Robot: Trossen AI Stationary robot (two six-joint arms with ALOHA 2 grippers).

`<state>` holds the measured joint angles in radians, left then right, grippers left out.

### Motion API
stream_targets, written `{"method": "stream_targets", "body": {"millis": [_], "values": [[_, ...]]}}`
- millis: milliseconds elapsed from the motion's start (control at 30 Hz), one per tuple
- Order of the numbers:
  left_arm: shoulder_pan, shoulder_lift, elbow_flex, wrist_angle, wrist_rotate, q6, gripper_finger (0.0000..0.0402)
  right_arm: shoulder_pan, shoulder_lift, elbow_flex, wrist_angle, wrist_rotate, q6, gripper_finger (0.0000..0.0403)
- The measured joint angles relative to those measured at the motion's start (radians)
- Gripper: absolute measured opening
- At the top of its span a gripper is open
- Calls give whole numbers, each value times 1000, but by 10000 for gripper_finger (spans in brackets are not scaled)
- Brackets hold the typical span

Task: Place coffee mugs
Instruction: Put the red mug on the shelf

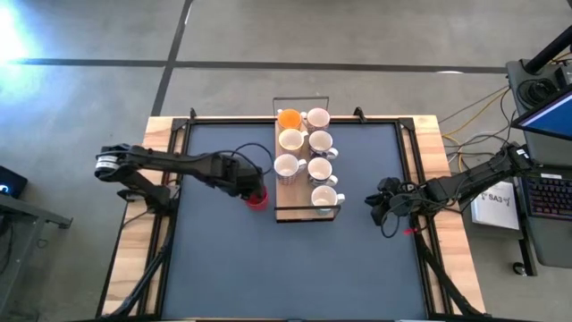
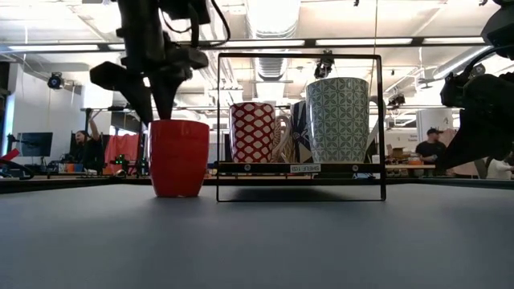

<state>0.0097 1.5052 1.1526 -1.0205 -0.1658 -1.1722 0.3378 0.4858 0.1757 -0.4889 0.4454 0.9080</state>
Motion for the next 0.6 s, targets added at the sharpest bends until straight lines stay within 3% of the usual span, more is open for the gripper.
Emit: {"method": "stream_targets", "body": {"millis": [167,600], "values": [[-2,-38,0,1,0,243,138,0,0,0,0,0,0,54],[-10,-75,0,1,107,1337,138,0,0,0,0,0,0,54]]}}
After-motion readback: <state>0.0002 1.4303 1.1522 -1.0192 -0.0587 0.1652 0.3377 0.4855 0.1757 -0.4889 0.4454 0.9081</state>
